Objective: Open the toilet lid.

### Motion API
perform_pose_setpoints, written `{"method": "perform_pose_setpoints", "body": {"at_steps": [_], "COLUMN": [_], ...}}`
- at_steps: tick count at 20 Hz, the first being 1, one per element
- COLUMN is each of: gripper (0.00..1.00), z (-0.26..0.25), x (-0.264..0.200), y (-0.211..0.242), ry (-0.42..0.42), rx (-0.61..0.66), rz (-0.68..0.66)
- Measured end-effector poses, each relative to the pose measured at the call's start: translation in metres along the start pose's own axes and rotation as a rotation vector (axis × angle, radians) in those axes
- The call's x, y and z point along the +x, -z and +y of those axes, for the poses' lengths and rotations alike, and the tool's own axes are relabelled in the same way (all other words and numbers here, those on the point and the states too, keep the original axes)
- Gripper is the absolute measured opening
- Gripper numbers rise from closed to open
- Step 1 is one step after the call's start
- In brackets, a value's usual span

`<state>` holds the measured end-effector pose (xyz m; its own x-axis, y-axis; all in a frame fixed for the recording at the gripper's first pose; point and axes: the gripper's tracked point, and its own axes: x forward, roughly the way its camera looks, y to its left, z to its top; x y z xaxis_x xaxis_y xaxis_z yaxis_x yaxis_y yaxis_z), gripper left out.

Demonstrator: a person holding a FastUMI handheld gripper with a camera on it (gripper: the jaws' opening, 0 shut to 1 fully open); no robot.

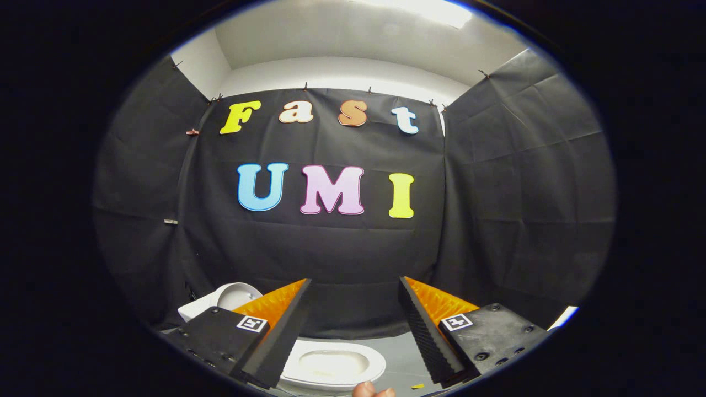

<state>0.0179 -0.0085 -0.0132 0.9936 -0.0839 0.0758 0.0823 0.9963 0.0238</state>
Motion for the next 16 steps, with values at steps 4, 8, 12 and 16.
{"method": "perform_pose_setpoints", "body": {"at_steps": [4, 8, 12, 16], "gripper": [0.98, 0.98, 0.99, 0.98], "z": [-0.008, -0.006, 0.0, 0.002], "x": [-0.002, -0.001, -0.003, -0.003], "y": [-0.005, -0.002, -0.002, 0.0], "ry": [0.015, 0.017, 0.008, 0.008], "rx": [0.005, -0.004, -0.009, -0.019], "rz": [-0.015, -0.014, -0.02, -0.019]}}
